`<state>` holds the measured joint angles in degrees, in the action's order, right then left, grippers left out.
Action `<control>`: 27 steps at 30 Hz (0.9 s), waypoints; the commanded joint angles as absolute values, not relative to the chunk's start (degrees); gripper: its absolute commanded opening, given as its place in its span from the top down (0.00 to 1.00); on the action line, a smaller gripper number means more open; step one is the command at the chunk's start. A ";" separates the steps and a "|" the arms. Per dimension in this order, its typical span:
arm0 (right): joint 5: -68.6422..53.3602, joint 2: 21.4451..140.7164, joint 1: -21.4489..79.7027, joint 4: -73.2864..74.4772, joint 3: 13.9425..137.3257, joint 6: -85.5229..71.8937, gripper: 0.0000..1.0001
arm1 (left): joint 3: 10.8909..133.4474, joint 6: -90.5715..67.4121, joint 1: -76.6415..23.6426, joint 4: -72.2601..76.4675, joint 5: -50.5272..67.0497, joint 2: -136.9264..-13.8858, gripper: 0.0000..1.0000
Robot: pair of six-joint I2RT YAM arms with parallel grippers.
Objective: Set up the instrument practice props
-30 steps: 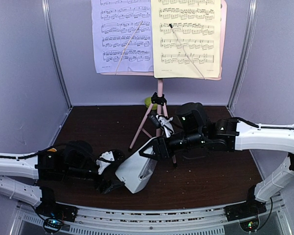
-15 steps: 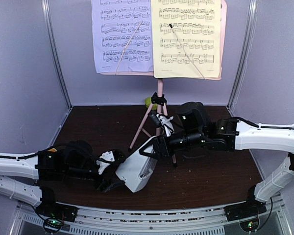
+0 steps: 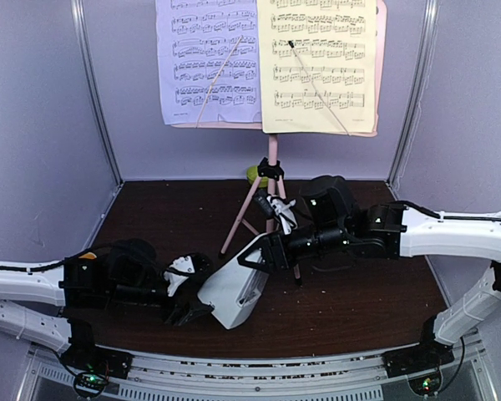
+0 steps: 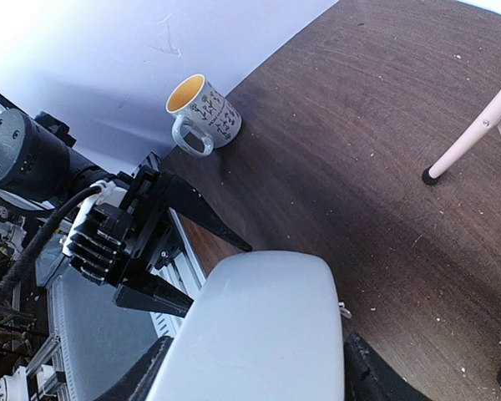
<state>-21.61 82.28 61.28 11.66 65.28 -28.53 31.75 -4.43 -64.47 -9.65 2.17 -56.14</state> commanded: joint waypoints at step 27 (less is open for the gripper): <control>9.56 89.23 64.73 23.76 79.66 -37.14 0.86 | 26.99 -22.35 -62.41 -12.89 -19.11 -41.30 0.03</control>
<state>-1.04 86.56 63.26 21.78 71.75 -32.67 26.22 -16.56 -63.75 -10.59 -12.10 -40.97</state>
